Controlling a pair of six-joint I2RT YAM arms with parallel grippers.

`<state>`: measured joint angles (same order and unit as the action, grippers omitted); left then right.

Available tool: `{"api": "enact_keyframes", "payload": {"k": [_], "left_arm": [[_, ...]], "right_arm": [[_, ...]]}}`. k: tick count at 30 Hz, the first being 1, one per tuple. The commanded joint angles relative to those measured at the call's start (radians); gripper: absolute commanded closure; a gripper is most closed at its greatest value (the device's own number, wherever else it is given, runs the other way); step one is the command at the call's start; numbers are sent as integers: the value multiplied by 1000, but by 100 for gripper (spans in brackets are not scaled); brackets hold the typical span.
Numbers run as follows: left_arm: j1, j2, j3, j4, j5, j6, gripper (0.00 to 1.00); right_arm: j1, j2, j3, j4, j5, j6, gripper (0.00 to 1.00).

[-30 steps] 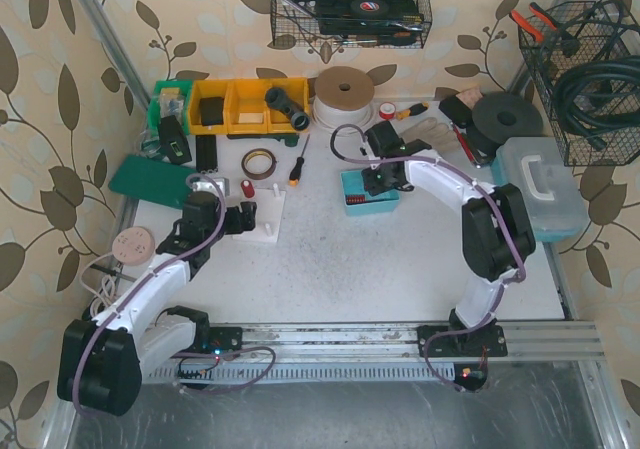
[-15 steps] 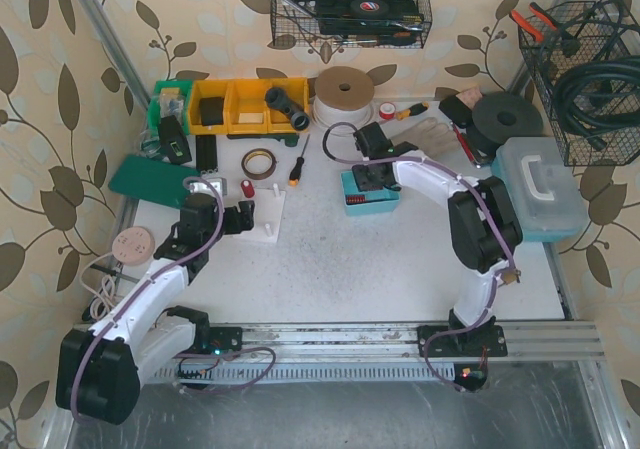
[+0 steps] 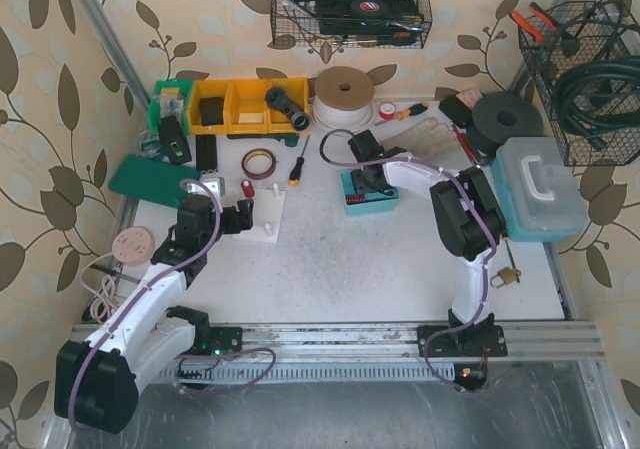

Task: Install the large spring

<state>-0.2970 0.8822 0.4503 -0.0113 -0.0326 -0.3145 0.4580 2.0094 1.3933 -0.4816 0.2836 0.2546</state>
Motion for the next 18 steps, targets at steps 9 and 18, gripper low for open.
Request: {"api": "enact_keyframes", "payload": {"k": [9,18], "left_arm": [[-11,-57,-1,-13,-50,15,3],[-11,-58,-2,-16,-65,13,3]], "right_arm": [[7,35,6,32,-25,55,35],[7,43,-10,73,-16,25,52]]}}
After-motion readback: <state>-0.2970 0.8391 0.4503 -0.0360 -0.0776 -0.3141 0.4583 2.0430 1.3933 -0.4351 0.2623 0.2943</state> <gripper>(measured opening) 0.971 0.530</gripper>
